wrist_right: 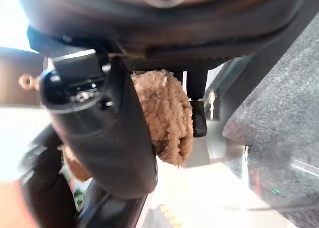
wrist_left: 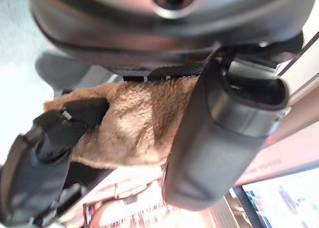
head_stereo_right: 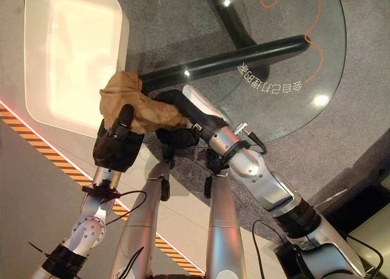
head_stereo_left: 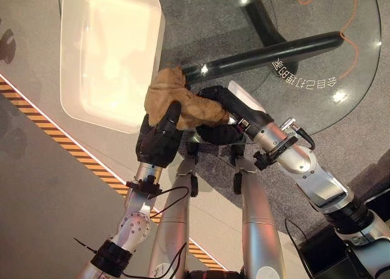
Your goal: Wipe the table with a cloth and put it in the basket.
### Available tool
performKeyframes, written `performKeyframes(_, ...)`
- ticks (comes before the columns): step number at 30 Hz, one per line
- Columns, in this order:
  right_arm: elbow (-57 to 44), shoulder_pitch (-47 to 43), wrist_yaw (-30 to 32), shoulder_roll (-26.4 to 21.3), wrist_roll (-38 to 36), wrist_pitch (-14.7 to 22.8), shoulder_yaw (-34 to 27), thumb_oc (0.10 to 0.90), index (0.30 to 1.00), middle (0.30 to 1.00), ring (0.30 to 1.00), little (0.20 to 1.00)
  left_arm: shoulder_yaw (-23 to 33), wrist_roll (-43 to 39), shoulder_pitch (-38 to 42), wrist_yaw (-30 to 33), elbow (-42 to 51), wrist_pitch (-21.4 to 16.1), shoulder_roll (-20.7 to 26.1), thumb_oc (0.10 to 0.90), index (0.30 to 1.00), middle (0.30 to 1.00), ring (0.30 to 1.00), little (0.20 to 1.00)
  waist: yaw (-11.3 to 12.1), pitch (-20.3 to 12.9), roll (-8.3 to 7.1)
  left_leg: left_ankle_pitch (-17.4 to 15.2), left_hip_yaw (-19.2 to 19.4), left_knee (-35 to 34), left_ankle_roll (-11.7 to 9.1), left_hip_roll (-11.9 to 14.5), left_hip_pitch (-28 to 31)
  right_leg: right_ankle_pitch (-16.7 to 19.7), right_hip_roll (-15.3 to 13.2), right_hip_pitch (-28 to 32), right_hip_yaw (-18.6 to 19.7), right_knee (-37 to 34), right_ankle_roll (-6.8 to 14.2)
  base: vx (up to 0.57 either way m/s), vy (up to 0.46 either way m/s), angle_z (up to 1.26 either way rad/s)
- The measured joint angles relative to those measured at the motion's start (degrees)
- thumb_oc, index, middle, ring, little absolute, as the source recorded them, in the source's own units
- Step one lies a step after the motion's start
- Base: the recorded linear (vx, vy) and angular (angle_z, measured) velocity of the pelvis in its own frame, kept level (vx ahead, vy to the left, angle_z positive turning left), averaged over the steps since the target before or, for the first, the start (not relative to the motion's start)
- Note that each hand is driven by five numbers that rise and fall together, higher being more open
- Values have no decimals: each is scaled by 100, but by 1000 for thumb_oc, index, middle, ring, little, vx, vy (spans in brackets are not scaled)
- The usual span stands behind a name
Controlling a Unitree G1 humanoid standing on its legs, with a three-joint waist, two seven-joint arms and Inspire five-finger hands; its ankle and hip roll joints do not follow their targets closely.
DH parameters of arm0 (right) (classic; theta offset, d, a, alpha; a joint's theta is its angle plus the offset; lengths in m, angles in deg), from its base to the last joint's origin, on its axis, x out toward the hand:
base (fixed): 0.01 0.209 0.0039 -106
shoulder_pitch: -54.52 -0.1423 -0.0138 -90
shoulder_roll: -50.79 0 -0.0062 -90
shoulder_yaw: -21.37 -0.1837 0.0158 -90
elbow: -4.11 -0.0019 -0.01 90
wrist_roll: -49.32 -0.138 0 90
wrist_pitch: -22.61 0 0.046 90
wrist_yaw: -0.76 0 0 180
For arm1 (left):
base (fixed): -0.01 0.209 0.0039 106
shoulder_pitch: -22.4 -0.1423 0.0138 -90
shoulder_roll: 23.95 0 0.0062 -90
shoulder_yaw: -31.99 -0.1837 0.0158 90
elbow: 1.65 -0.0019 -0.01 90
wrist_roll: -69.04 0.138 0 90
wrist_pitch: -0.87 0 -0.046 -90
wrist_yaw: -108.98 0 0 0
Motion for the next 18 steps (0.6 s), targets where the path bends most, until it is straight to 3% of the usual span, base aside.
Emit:
performKeyframes(11, -232, -76, -92, 5, 56, -39, 189, 100, 300, 300, 300, 200, 78, 19, -6, 183, 1, -199, -9, 100, 300, 300, 300, 200, 29, 0, 0, 18, -19, 1, 0, -13, 2, 0, -12, 10, -19, 14, 0, 0, 0, 0)
performKeyframes(12, -232, -82, -85, 3, 57, -39, 187, 202, 387, 387, 387, 302, 78, 19, 6, 183, 0, -199, -10, 100, 300, 300, 300, 200, 24, 0, -1, 18, -23, 1, 0, -13, 2, 0, -13, 12, -25, 14, 0, 0, 0, 0)
performKeyframes(13, -234, -79, -68, 4, 56, -39, 189, 429, 582, 582, 582, 529, 80, 19, 8, 184, 1, -199, -10, 100, 300, 300, 300, 200, 21, 0, -1, 19, -25, 2, -1, -13, 2, 0, -14, 14, -31, 13, 0, 0, 0, 0)
performKeyframes(14, -234, -77, -34, 4, 56, -38, 191, 800, 900, 900, 900, 900, 83, 19, 9, 184, 0, -199, -10, 100, 300, 300, 300, 200, 13, 0, -1, 19, -25, 2, -1, -13, 2, 0, -14, 15, -48, 13, 0, 0, 0, 0)
performKeyframes(18, -244, -28, 110, 8, 47, -2, 215, 800, 900, 900, 900, 900, 118, 19, 34, 184, 0, -198, -15, 100, 300, 300, 300, 200, -2, 0, -1, 19, -29, 2, -1, -12, 1, 0, -15, 18, -72, 12, 0, 0, 0, 0)
